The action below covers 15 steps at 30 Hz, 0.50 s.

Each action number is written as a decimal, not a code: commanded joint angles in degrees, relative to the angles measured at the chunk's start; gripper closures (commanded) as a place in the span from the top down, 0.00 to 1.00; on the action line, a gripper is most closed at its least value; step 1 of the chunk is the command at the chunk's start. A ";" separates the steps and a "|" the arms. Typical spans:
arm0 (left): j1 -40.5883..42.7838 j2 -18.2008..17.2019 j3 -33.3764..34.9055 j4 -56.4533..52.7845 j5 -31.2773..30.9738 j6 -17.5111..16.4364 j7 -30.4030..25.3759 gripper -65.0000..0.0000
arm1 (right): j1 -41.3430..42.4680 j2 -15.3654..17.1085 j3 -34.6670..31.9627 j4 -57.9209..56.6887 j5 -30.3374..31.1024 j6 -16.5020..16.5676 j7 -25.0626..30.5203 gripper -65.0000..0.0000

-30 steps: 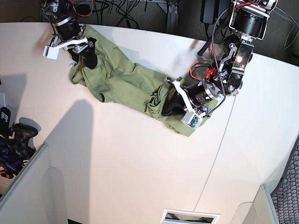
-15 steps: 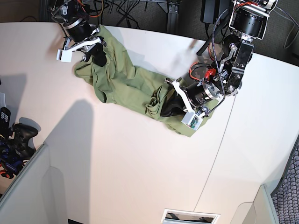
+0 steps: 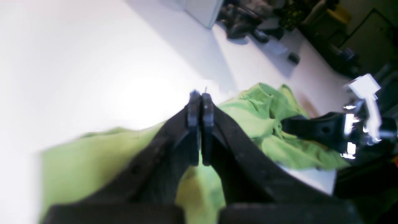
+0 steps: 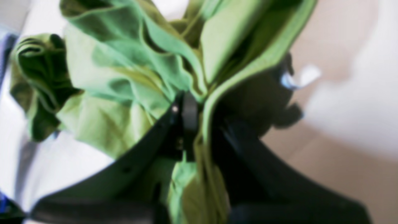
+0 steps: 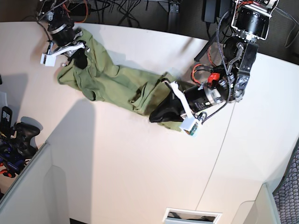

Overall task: Layout the t-shirt on the table in an organized manner, then fold the t-shirt properly
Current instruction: 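Lift the other strip end with the right gripper and fold it inward, then fold the strip end with the right gripper over onto the bundle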

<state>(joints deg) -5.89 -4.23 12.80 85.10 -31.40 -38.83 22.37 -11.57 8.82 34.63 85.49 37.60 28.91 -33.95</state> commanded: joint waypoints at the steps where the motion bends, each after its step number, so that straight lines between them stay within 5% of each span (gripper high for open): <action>1: -1.05 0.24 0.00 1.22 -1.90 -1.17 -0.42 0.00 | 0.39 1.75 0.87 0.96 0.74 0.04 0.94 0.00; 11: -0.61 -3.30 -1.84 1.22 -2.69 -1.17 0.63 0.00 | 0.81 12.07 4.79 1.51 1.16 0.02 0.87 0.00; 15: 0.04 -6.43 -2.23 1.20 -1.46 -1.17 0.61 0.00 | 1.81 11.63 4.50 7.30 2.89 0.02 -1.07 0.00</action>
<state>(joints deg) -4.89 -10.61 10.79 85.27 -31.88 -38.85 24.16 -10.57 19.55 38.92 91.70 38.79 28.53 -36.86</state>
